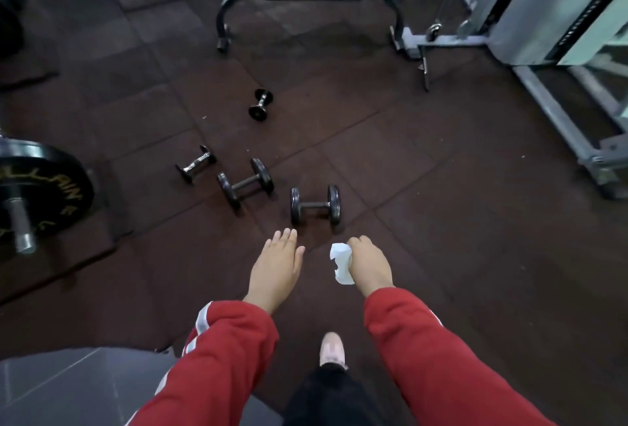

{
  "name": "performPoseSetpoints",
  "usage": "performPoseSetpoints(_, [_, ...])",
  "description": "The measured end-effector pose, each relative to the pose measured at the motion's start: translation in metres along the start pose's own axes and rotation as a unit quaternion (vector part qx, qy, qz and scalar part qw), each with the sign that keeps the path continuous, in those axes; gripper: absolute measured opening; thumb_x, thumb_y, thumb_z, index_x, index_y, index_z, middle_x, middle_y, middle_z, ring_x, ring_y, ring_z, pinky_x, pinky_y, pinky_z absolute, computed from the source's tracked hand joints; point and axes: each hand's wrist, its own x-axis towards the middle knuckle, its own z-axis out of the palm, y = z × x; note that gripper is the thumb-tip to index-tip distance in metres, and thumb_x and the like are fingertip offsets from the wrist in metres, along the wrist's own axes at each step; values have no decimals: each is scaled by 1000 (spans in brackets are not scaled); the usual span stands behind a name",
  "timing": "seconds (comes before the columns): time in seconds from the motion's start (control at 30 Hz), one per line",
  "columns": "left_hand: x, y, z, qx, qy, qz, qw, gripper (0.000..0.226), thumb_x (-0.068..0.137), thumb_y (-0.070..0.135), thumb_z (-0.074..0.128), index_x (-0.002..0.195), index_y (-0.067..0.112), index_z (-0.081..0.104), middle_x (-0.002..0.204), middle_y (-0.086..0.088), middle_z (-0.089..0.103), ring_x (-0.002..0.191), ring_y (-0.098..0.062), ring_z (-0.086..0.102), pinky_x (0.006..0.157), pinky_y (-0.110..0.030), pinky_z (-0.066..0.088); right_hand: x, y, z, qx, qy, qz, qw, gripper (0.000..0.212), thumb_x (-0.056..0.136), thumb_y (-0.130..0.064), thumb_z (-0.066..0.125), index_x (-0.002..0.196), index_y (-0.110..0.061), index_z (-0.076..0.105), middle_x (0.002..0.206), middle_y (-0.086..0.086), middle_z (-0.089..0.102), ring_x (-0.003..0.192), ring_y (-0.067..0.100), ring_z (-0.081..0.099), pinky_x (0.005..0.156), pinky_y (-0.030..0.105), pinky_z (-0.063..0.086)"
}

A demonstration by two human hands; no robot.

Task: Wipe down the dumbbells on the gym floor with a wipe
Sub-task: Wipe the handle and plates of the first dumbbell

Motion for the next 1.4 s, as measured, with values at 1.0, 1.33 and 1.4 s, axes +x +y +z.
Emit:
performPoseSetpoints(1.0, [351, -83, 42, -23, -107, -42, 993, 48, 102, 26, 24, 145, 6, 23, 153, -9, 26, 144, -23, 18, 116, -31, 12, 350, -26, 17, 26, -73, 35, 996, 31, 94, -8, 39, 125, -7, 45, 121, 16, 51, 108, 37, 54, 84, 38, 42])
performPoseSetpoints(1.33, [445, -141, 190, -222, -51, -150, 962, 42, 97, 23, 41, 137, 10, 43, 140, -9, 48, 130, -21, 44, 107, -30, 33, 510, -1, 157, 256, -95, 169, 947, 28, 90, -3, 45, 111, -3, 63, 111, 15, 65, 94, 24, 61, 67, 22, 36])
performPoseSetpoints(1.4, [464, -152, 219, -260, -24, -178, 949, 39, 96, 21, 44, 133, 9, 49, 132, -11, 54, 123, -23, 50, 106, -32, 37, 533, 3, 183, 243, -100, 150, 953, 26, 90, -6, 45, 106, -1, 65, 100, 14, 68, 94, 27, 64, 60, 22, 38])
